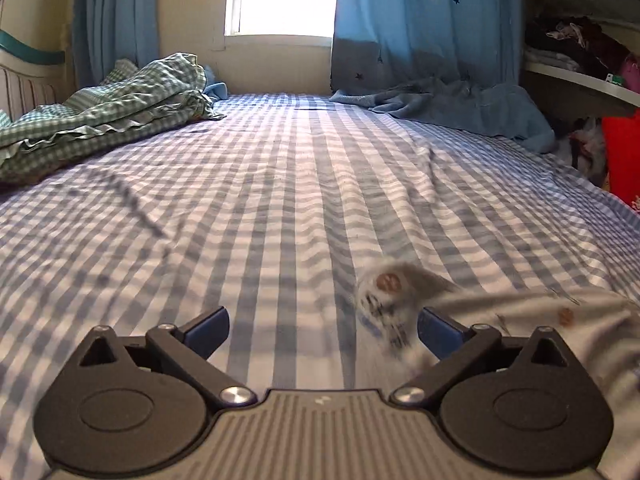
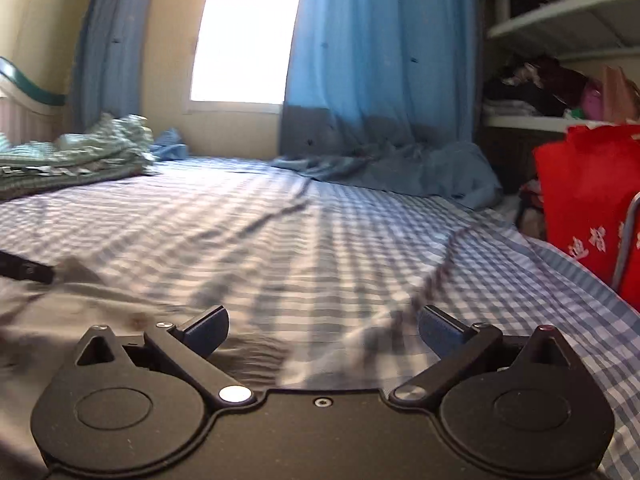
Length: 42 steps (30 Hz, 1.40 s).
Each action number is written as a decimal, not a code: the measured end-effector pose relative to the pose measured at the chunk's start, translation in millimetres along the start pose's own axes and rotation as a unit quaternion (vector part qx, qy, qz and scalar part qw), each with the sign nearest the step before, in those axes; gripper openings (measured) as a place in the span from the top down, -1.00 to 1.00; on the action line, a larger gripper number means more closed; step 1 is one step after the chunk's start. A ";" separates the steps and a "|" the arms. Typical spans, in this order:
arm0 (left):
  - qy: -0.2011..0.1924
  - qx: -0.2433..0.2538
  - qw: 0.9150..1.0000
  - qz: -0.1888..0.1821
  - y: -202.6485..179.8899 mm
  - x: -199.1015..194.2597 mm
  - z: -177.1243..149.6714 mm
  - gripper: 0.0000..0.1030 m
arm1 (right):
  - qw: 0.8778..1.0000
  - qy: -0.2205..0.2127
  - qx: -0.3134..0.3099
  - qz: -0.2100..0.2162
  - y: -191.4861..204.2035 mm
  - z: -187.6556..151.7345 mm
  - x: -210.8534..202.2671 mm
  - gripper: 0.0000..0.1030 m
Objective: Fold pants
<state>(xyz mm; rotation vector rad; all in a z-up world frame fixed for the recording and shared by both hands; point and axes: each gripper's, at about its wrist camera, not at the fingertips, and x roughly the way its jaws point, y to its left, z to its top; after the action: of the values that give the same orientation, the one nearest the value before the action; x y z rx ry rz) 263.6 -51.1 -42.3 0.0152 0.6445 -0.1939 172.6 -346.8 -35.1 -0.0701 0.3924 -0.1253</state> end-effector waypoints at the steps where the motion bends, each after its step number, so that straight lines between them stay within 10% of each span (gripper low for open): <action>1: 0.006 0.002 1.000 0.001 -0.3 -12.7 -5.0 -0.99 | 1.000 0.004 0.000 0.017 7.7 -0.9 -13.2 -0.98; 9: 0.038 0.002 0.999 0.005 -7.6 -39.4 -63.6 -0.99 | 0.997 0.071 -0.038 0.005 39.5 -56.3 -38.5 -0.98; 19: 0.033 -0.014 0.999 0.003 -1.4 -45.8 -46.4 -0.99 | 1.000 0.000 -0.016 0.023 40.0 -9.2 -41.2 -0.99; 25: 0.034 -0.015 0.999 -0.020 7.8 -33.5 -61.3 -0.99 | 0.993 0.099 0.006 0.062 21.6 -24.8 28.8 -0.98; 31: -0.014 -0.063 0.995 -0.077 26.0 -58.0 -54.5 -0.99 | 0.991 0.052 0.053 0.107 -4.1 -11.0 1.7 -0.99; 36: 0.002 -0.105 0.981 -0.166 37.5 -45.7 -49.1 -1.00 | 0.965 0.095 0.115 0.217 -36.4 5.6 24.0 -0.99; 42: 0.038 -0.114 0.975 -0.185 36.5 -30.8 -57.8 -0.97 | 0.939 0.172 0.142 0.263 -62.2 -3.4 78.0 -0.95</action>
<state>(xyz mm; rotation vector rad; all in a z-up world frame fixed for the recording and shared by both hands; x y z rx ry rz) 211.8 -5.5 -71.9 -0.3212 0.7392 -0.4790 236.1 -419.0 -61.8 0.3465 0.7254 0.3410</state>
